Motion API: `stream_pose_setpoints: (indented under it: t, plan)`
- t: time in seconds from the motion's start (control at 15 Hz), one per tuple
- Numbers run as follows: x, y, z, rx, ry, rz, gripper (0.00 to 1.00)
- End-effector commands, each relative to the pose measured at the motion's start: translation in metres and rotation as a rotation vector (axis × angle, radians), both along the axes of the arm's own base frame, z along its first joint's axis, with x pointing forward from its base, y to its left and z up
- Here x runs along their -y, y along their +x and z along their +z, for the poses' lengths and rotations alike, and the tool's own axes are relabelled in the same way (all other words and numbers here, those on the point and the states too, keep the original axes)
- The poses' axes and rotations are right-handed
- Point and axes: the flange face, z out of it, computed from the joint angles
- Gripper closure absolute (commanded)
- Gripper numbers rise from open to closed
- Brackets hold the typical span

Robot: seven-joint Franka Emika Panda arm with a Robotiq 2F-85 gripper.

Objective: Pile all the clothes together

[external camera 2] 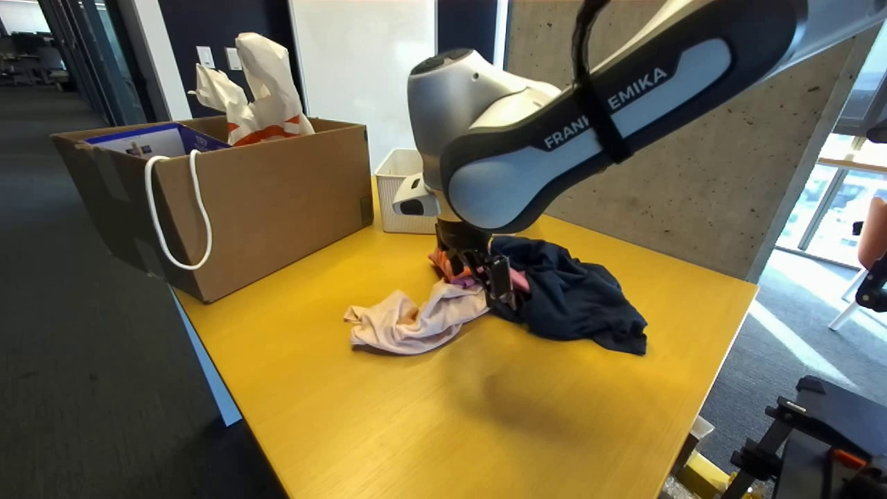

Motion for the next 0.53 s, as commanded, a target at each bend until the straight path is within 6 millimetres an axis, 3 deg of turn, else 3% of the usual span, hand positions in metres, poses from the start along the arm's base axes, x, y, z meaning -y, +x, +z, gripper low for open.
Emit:
stream_pose_setpoints:
  t: [0.0,0.47]
  plan:
    - [0.001,-0.005,0.003,-0.006,0.034,0.192,0.0]
    - [-0.05,0.007,-0.001,-0.075,0.1,0.537,0.0]
